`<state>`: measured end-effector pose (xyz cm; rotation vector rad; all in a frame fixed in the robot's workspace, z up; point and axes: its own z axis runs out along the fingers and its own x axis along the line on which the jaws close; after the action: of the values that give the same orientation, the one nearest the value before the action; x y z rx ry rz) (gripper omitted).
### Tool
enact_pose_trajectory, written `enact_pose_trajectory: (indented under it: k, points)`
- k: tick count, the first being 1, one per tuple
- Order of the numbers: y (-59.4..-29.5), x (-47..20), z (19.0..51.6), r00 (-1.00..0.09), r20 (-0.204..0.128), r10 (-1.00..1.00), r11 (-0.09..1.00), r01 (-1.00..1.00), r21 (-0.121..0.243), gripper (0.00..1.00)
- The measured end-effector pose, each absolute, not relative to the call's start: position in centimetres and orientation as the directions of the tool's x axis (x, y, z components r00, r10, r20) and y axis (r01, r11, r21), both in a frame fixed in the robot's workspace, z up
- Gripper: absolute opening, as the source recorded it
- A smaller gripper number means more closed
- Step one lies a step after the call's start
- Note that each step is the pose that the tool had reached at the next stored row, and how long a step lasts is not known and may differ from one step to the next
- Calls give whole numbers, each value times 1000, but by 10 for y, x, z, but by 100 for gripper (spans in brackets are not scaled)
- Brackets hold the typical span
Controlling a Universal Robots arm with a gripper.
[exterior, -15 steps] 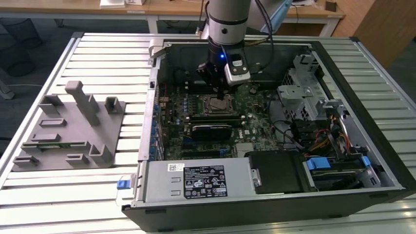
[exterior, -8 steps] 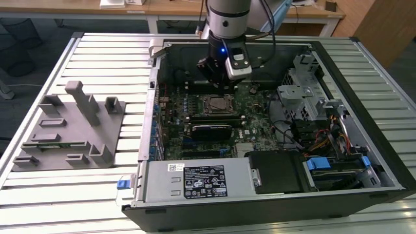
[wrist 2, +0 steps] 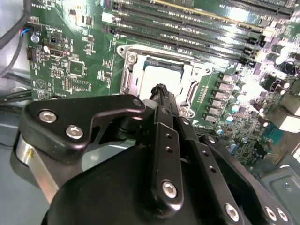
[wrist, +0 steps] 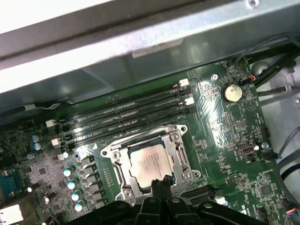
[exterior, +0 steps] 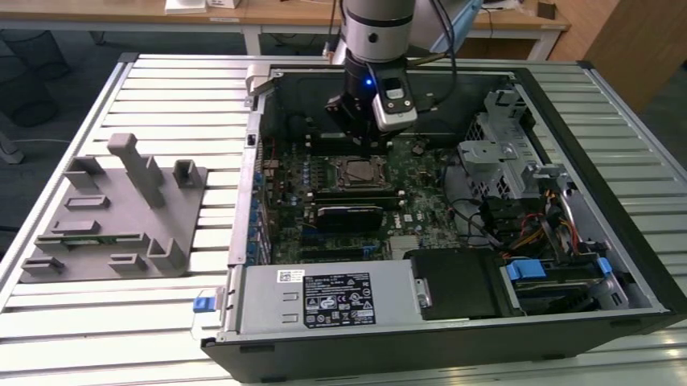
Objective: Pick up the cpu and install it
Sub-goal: 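Install the second cpu locking lever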
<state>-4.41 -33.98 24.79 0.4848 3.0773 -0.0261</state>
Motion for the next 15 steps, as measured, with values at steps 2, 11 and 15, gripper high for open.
enact_pose_trajectory:
  k: [2,11,15]
  points:
    - [-343,-44,248,-951,-29,307,951,308,-13,11]
    - [-360,-44,248,-951,-30,307,951,308,-18,11]
    - [-366,-43,248,-951,-33,306,951,307,-26,11]
